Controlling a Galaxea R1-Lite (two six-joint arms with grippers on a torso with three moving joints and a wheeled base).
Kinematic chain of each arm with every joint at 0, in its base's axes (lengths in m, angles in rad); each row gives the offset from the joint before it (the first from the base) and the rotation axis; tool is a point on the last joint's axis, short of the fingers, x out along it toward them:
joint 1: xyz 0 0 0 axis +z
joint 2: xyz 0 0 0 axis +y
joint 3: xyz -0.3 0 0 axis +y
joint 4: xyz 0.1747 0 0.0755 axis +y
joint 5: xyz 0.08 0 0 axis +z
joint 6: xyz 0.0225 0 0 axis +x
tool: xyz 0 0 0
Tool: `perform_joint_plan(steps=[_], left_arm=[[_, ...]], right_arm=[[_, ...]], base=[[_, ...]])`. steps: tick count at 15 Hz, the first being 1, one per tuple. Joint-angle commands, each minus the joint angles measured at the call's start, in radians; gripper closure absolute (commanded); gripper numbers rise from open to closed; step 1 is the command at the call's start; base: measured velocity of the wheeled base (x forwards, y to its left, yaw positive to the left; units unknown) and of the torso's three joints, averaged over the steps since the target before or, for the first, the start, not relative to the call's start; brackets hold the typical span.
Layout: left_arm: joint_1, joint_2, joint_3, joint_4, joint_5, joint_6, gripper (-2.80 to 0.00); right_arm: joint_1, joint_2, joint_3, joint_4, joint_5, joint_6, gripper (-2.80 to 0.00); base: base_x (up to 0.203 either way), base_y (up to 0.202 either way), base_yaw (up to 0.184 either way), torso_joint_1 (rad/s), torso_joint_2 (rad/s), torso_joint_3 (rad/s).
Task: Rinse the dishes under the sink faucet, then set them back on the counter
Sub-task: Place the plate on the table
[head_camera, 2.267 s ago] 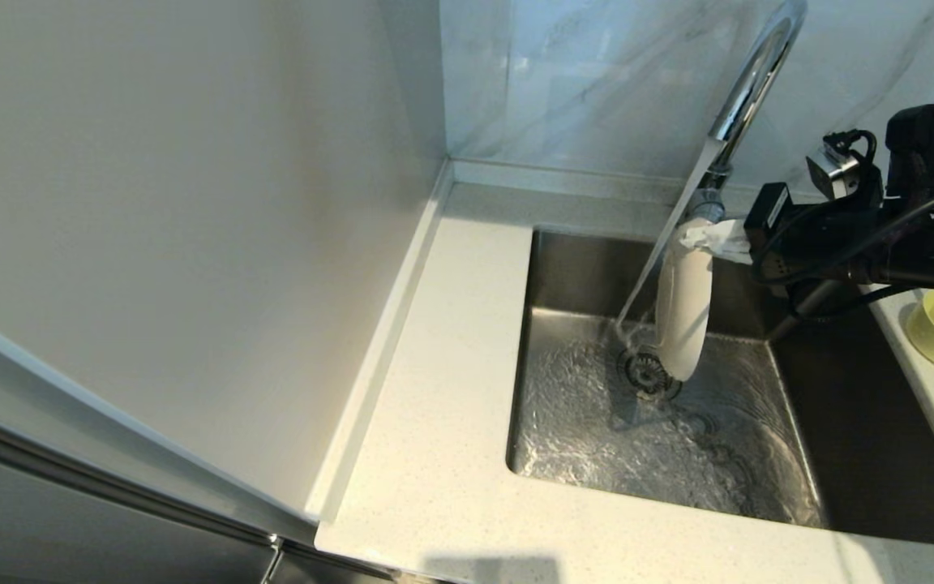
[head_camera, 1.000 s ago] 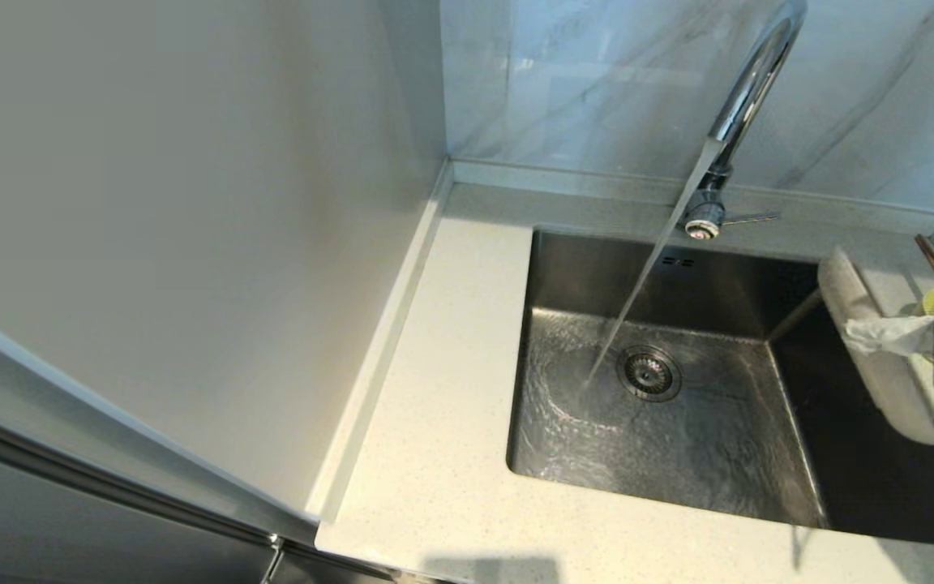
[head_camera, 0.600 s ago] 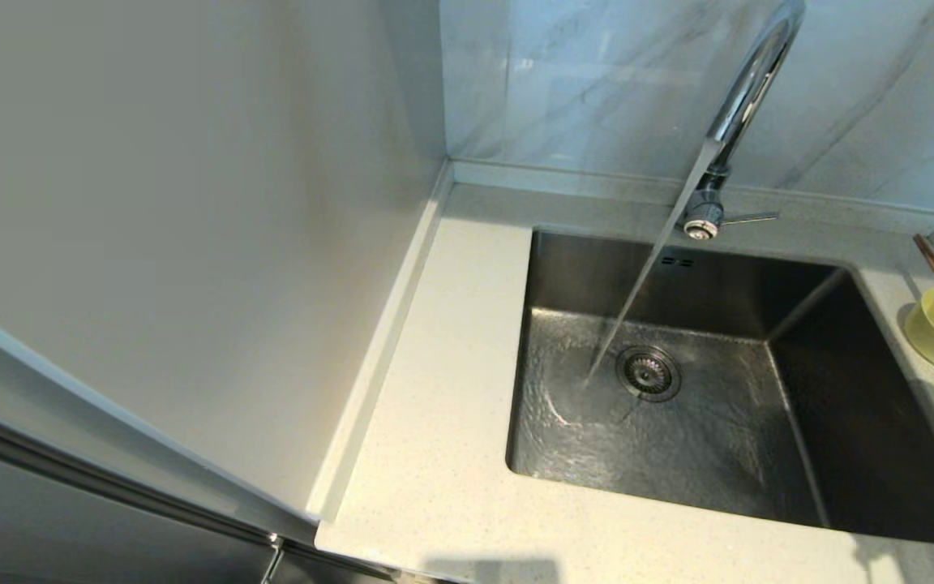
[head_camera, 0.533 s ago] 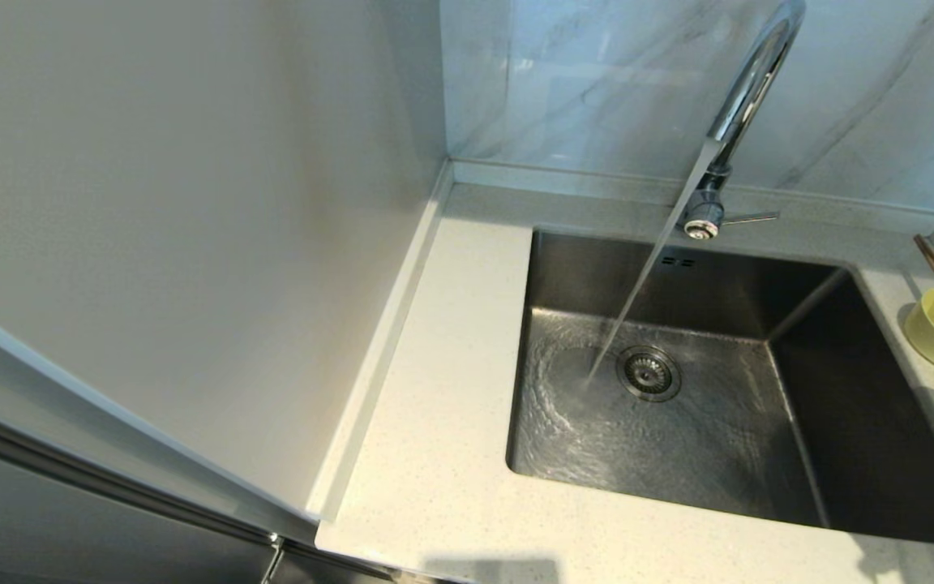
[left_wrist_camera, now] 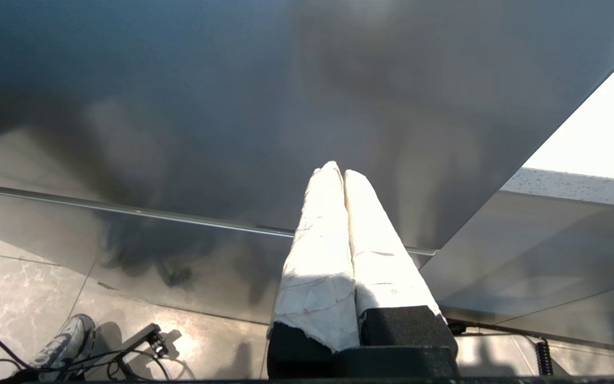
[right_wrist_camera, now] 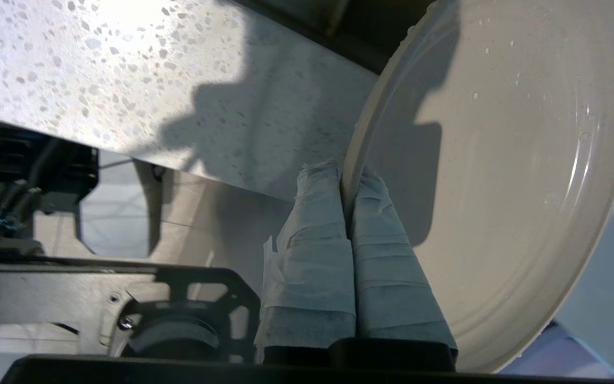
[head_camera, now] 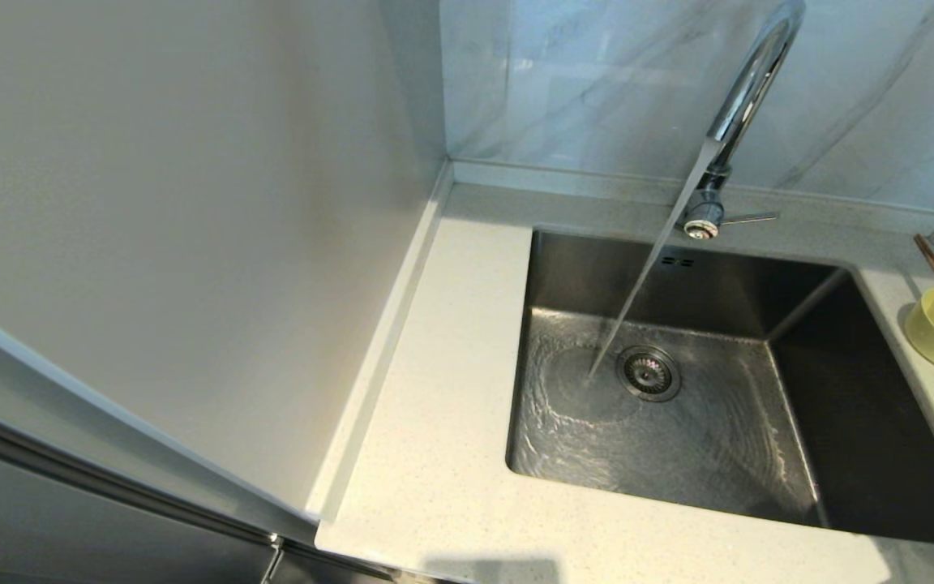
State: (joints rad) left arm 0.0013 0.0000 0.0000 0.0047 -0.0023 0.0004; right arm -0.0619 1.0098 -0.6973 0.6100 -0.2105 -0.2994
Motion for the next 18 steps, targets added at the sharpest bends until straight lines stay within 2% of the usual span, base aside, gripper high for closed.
perform_joint_plan(steps=[1,4,7,9,14,18], left_arm=[[0.000,0.000,0.000,0.000,-0.001,0.000,0.00],[0.000,0.000,0.000,0.000,0.001,0.001,0.00],[0.000,0.000,0.000,0.000,-0.001,0.000,0.00],[0.000,0.000,0.000,0.000,0.001,0.001,0.00],[0.000,0.000,0.000,0.000,0.001,0.000,0.00],[0.000,0.000,0.000,0.000,0.001,0.000,0.00]], right_arm=[[-0.001,0.035,0.062,-0.069,0.003,0.024,0.00],[-0.002,0.105,0.109,-0.167,0.004,0.041,0.00],[-0.015,0.188,0.109,-0.215,0.001,0.123,0.00],[-0.033,0.212,0.109,-0.219,-0.001,0.140,0.00],[-0.143,0.308,0.099,-0.342,-0.003,0.139,0.00],[-0.161,0.334,0.100,-0.398,-0.004,0.140,0.00]], base=[[0.000,0.000,0.000,0.000,0.00,0.000],[0.000,0.000,0.000,0.000,0.00,0.000],[0.000,0.000,0.000,0.000,0.00,0.000],[0.000,0.000,0.000,0.000,0.00,0.000],[0.000,0.000,0.000,0.000,0.00,0.000],[0.000,0.000,0.000,0.000,0.00,0.000]])
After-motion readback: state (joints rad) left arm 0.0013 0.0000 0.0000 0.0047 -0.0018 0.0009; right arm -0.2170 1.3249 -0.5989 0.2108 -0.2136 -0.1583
